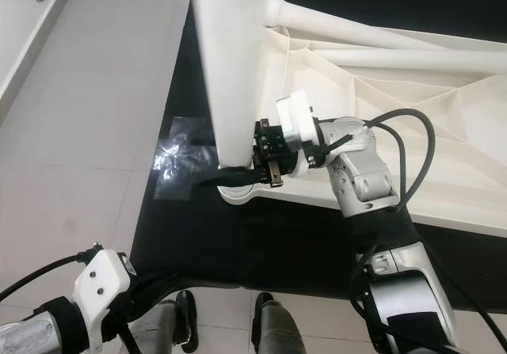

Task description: Building children table

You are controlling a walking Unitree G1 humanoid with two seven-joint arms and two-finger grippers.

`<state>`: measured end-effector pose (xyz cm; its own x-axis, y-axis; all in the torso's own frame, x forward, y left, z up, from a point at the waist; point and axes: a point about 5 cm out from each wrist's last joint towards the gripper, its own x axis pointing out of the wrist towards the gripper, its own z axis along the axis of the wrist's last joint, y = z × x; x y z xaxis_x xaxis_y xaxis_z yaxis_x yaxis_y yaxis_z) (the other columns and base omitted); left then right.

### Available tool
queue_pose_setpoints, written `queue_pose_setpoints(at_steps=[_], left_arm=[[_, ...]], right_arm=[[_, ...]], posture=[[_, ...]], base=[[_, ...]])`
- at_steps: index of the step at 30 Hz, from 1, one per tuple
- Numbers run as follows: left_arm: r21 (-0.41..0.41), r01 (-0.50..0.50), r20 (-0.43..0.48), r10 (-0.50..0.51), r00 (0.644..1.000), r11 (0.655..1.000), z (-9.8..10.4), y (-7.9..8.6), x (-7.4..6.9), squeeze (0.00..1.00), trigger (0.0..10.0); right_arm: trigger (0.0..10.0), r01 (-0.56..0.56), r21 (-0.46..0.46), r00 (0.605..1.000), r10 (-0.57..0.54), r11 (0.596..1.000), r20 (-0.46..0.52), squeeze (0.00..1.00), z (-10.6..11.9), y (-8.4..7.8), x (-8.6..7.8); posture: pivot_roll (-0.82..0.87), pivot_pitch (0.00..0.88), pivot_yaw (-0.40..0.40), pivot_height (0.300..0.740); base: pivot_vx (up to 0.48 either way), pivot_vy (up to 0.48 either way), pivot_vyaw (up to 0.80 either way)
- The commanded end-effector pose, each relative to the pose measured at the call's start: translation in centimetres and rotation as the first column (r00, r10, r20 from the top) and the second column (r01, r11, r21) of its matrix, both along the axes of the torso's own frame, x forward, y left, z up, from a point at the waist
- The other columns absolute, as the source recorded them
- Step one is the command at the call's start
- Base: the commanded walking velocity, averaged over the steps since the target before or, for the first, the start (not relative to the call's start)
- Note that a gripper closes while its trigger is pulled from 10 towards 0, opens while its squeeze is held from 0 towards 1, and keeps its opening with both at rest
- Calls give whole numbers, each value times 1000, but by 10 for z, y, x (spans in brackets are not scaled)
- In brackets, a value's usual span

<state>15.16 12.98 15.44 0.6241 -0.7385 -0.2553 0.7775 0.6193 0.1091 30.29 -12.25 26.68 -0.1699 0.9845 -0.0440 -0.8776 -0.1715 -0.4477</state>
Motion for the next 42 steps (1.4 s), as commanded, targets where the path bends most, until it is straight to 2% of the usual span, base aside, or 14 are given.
queue_pose_setpoints(at_steps=[1, 9, 14, 20, 31, 34, 36, 39, 40, 42], left_arm=[[15, 11, -34, -11, 999, 1000, -6, 0, -3, 0, 10000], [13, 9, -33, -9, 999, 1000, -6, 0, -3, 0, 10000], [9, 7, -33, -6, 999, 1000, -6, 0, -2, 0, 10000], [7, 4, -31, -3, 1000, 1000, -5, 0, -2, 0, 10000], [8, 5, -30, -4, 1000, 1000, -5, 0, -2, 0, 10000], [9, 5, -29, -5, 1000, 1000, -6, -1, -2, 0, 10000], [10, 5, -29, -5, 1000, 1000, -6, -1, -2, 0, 10000], [10, 5, -29, -5, 1000, 1000, -6, -1, -2, 0, 10000], [12, -1, -26, 2, 1000, 1000, -7, -1, -3, 0, 10000], [12, -1, -26, 2, 1000, 1000, -7, -1, -3, 0, 10000]], right_arm=[[10000, 31, -169, 988, -55, 985, -143, 0, -42, -4, 3], [10000, 17, -155, 985, -43, 988, -169, 0, -31, -3, 6], [10000, 48, -67, 964, -63, 997, -259, 0, -21, 0, 12], [10000, 91, -93, 955, -113, 992, -274, 0, -33, 2, 12], [10000, 131, -63, 947, -143, 989, -288, 0, -32, 0, 13], [10000, 170, -58, 941, -180, 984, -285, 0, -36, -1, 12], [10000, 251, -48, 924, -254, 967, -286, 0, -39, 0, 11], [10000, 293, -46, 912, -294, 955, -285, 0, -41, 1, 10], [10000, 587, -99, 758, -589, 803, -280, 0, -65, 12, 2], [10000, 587, -99, 758, -589, 803, -280, 0, -65, 12, 2]], posture=[[156, 362, 21, 740], [152, 366, 16, 740], [151, 368, 12, 740], [153, 369, 13, 740], [150, 368, 14, 740], [149, 368, 14, 740], [145, 365, -1, 740], [145, 365, -1, 740], [136, 358, -29, 740], [136, 358, -29, 740]], base=[[0, 0, 0], [0, 0, 0], [0, 0, 0], [0, 0, 0], [0, 0, 0], [0, 0, 0], [0, 0, 0], [0, 0, 0], [0, 0, 0], [0, 0, 0]])
